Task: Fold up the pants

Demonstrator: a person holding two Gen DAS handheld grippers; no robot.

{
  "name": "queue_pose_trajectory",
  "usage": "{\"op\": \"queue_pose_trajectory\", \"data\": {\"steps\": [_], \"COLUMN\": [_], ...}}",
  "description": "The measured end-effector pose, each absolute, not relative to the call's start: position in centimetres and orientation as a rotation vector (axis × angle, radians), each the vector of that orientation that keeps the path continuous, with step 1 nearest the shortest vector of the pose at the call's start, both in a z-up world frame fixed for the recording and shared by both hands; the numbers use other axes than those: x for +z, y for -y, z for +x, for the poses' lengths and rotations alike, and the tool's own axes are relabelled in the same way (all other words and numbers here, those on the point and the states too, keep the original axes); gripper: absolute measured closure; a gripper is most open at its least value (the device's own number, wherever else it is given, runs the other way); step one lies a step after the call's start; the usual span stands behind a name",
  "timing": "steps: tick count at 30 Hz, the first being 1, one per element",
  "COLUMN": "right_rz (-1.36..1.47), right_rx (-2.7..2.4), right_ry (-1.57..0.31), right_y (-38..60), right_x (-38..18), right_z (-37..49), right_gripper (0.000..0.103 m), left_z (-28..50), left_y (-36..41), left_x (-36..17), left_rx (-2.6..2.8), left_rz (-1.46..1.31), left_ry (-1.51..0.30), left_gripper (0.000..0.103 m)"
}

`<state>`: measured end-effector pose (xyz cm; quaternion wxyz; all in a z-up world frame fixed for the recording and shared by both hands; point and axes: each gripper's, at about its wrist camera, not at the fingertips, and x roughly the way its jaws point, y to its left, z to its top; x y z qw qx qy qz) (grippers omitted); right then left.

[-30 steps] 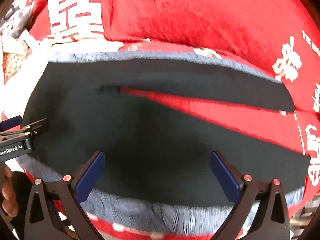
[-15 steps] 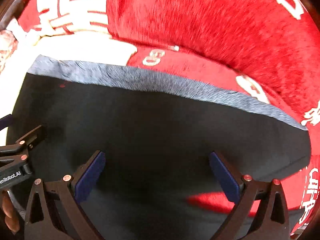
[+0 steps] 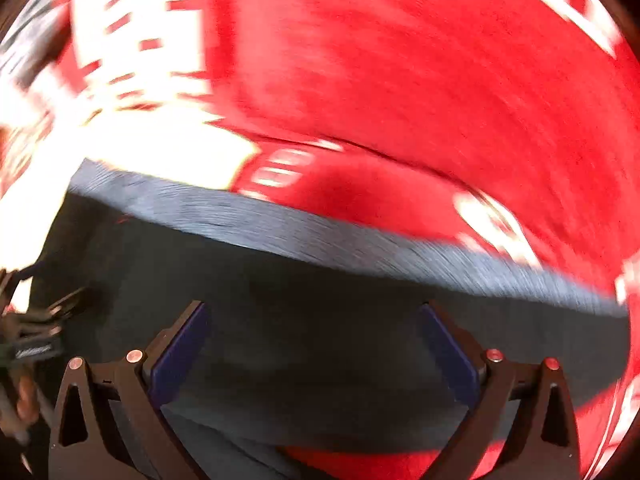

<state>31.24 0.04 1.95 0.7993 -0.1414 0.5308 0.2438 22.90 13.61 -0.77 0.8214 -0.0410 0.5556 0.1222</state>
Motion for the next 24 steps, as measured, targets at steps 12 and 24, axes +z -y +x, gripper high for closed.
{"op": "queue_pose_trajectory", "data": {"steps": [12, 24], "right_rz": [-0.492, -0.576], "right_rx": [0.915, 1.036], "right_ry": [-1.201, -1.255], "right_y": [-9.5, -11.2], "right_x": [-2.8, -6.3], "right_z": [35.6, 36.8], "right_gripper": [0.0, 0.0], "left_z": [23.3, 24.6], "left_y": [-14.5, -14.9], "left_x": [-0.7, -0.3], "left_rx": [0.258, 0.235], "left_rz": [-0.122, -0.171], "left_ry": [-1.193, -1.207], "left_gripper": [0.0, 0.0]}}
